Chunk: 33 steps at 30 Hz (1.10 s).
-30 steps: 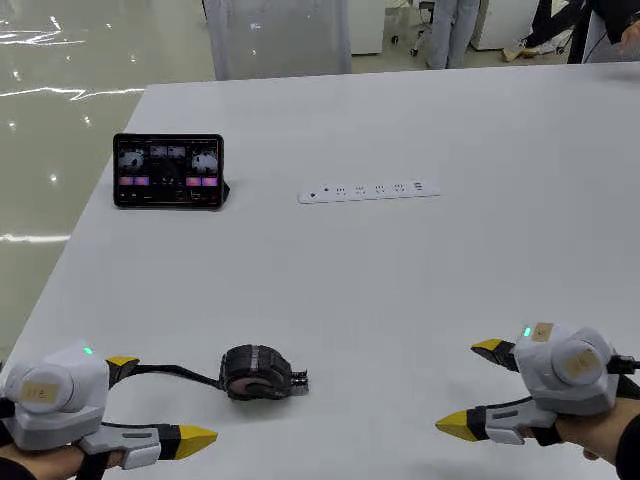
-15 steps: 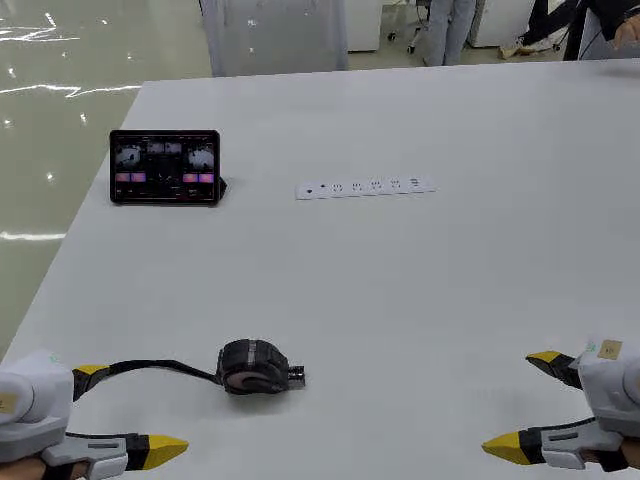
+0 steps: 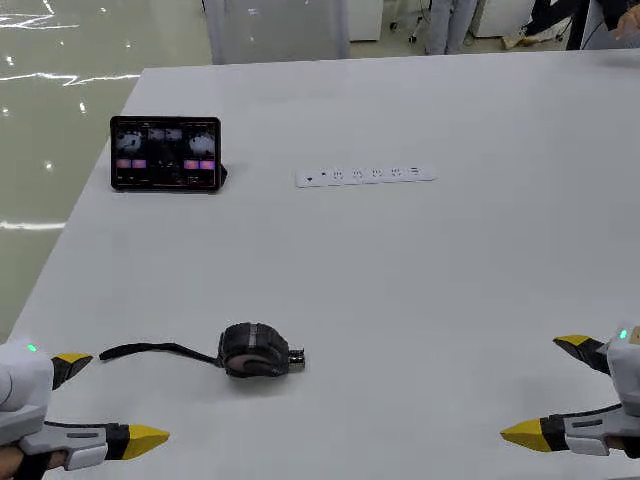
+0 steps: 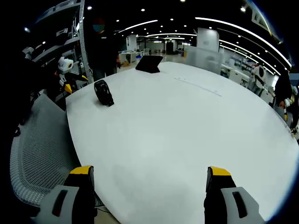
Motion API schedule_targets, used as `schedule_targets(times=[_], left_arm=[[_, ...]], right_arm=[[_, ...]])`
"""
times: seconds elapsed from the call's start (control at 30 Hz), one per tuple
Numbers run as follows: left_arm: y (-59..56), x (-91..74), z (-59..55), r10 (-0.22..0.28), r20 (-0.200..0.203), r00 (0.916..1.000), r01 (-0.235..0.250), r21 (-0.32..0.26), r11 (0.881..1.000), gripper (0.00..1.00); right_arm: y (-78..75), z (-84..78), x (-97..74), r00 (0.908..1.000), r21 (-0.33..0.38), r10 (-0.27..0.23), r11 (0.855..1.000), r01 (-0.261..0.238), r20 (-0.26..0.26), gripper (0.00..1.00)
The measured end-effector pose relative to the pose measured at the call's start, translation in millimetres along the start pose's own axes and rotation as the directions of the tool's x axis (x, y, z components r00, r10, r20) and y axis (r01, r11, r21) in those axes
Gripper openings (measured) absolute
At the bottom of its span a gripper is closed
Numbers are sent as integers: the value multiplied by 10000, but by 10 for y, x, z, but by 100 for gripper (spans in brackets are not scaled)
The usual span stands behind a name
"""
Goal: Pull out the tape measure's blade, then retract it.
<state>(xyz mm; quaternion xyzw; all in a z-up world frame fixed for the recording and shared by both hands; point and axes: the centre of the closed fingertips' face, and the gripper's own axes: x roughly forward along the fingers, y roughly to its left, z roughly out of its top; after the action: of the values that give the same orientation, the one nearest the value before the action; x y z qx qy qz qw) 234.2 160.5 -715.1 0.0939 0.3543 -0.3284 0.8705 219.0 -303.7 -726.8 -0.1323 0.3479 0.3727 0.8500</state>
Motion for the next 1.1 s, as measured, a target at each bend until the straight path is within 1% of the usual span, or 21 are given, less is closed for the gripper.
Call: schedule_targets(times=[0.07, 0.17, 0.23, 0.27, 0.4, 0.57, 0.67, 0.73, 0.87, 0.9, 0.93, 0.97, 1.0, 1.1], left_arm=[[2, -3, -9, 16, 21, 10000, -16, -3, 10000, 99], [12, -7, -21, 9, -2, 10000, -9, 31, 10000, 99], [18, -14, -4, -6, 43, 10000, 5, 99, 10000, 99], [16, -23, 26, -31, 143, 9999, 30, 79, 10000, 99], [4, -26, 77, -37, 270, 9996, 32, 212, 9998, 99], [2, -23, 90, 7, 329, 9995, -19, 348, 9994, 99], [19, -40, 124, 92, 468, 9989, -103, 239, 9997, 99], [19, -48, 132, 62, 474, 9989, -71, 192, 9998, 99], [17, -60, 145, 7, 488, 9988, -16, 179, 9998, 99], [6, -62, 143, -58, 458, 9989, 50, 169, 9998, 99], [3, -65, 158, -45, 531, 9986, 31, 268, 9996, 99], [9, -68, 159, 6, 523, 9986, -23, 322, 9995, 99], [-8, -70, 159, -75, 510, 9987, 63, 238, 9997, 99], [-3, -74, 165, -33, 533, 9986, 19, 262, 9997, 99]], right_arm=[[18, -8, 5, 10000, -9, 48, 10000, -48, -10, 99], [63, -13, 3, 10000, -343, 70, 9994, -72, -63, 99], [92, -1, 3, 10000, -358, 86, 9993, -87, -45, 99], [94, 0, 2, 10000, -326, 78, 9994, -79, -31, 99], [81, 4, -12, 10000, -334, 7, 9994, -9, -49, 99], [88, 58, -31, 10000, -363, -14, 9993, 14, 11, 99], [84, 68, -32, 10000, -431, 9, 9991, -9, -3, 99], [79, 65, -34, 10000, -487, 10, 9988, -13, -72, 99], [73, 110, -58, 10000, -450, 7, 9990, -5, 41, 99], [67, 105, -53, 10000, -418, 3, 9991, 0, 70, 99], [71, 107, -53, 9999, -372, 10, 9993, -6, 102, 99], [72, 105, -52, 9999, -357, 11, 9994, -7, 113, 99], [81, 100, -53, 9999, -361, 12, 9993, -8, 114, 99], [100, 95, -57, 9998, -283, 64, 9996, -60, 163, 99]])
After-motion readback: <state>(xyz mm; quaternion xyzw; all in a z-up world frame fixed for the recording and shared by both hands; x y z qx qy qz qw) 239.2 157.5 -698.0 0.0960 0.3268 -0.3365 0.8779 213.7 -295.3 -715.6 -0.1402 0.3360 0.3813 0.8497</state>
